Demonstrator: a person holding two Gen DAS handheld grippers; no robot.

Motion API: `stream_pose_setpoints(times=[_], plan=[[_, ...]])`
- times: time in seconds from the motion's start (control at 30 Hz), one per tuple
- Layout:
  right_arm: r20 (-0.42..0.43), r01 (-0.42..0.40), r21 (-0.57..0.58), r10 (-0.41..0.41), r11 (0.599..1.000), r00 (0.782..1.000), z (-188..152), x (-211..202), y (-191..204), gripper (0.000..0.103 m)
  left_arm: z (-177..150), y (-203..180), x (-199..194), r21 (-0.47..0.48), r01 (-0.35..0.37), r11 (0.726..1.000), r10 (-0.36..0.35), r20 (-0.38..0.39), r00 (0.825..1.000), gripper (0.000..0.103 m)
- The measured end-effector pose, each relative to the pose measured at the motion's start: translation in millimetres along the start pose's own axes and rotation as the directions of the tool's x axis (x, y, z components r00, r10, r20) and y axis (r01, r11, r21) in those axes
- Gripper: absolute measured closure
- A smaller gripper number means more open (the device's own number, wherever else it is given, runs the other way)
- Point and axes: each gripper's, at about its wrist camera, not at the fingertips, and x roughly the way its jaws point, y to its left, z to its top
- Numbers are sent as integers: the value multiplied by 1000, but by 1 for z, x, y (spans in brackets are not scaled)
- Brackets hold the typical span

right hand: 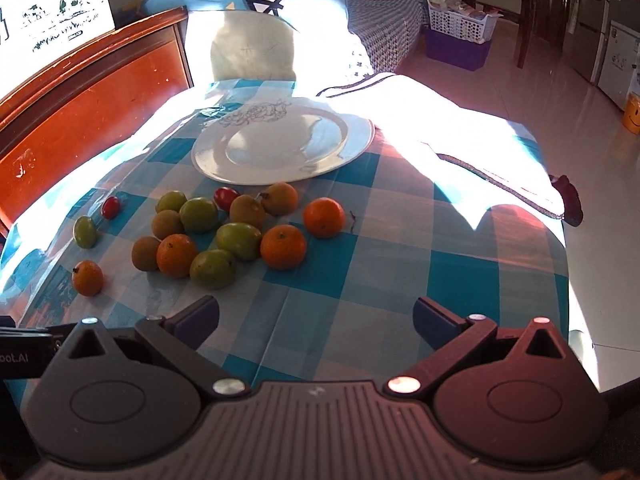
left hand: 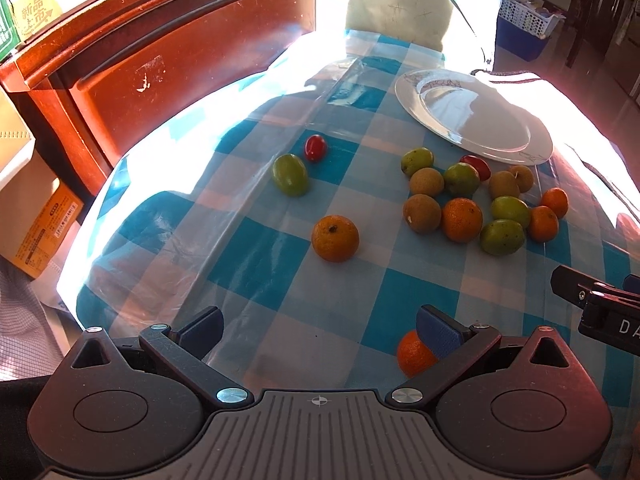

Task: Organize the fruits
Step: 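Move both grippers toward the loose oranges on the tablecloth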

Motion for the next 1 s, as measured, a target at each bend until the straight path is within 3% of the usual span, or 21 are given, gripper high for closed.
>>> stream_pose_setpoints(times=[0.37, 1.0], plan=[[-102, 49, 3, -49, 999, 994, 0, 2, -3, 1, 0, -12, -1, 31, -15, 999, 16, -16, 1000, 0], [-145, 71, -1, -71, 997, 987, 3, 5, 0, 1, 0, -22, 2, 55, -26, 998, 27, -16, 1000, 0]])
